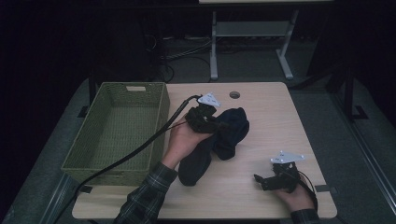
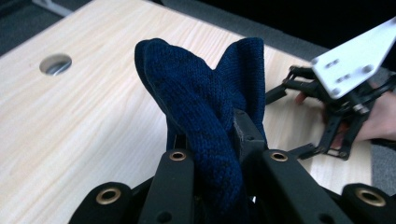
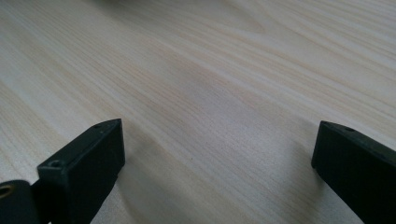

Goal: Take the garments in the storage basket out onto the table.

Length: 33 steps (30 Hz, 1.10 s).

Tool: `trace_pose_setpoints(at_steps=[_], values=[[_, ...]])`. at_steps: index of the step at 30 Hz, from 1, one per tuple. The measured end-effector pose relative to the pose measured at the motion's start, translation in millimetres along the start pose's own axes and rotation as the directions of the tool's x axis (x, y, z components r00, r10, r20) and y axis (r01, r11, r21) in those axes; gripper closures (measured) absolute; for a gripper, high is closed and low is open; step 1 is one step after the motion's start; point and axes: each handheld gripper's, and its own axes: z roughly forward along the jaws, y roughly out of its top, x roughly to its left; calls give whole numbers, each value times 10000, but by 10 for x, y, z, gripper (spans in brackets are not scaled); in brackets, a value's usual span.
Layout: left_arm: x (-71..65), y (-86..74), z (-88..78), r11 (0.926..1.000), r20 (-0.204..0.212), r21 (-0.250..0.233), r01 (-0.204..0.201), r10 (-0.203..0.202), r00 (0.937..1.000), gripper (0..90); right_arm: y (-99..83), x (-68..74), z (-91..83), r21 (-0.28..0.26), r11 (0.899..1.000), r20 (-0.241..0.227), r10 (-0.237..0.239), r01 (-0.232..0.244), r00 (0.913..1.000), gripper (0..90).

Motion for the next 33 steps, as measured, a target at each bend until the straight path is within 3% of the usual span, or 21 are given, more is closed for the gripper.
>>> trace_pose_setpoints(at_steps=[6,10,17,24,33], values=[[40,-82,62,9997,56,-117,219,-218,9997,792,0,-1,1,-3,10000,3,-8,8,10000,24],[37,-102,71,9999,22,-91,142,-142,9999,770,0,-1,1,-2,10000,4,-8,8,10000,24],[45,-110,35,9998,-241,-151,97,-100,9997,565,0,0,1,0,10000,6,-9,9,10000,24],[65,-136,-137,9996,-556,-242,139,-152,9983,401,0,-1,1,-7,10000,3,-30,30,10000,24],[28,-257,-442,9996,-1344,-221,149,-178,9908,332,0,0,0,1,10000,3,-12,12,10000,24]])
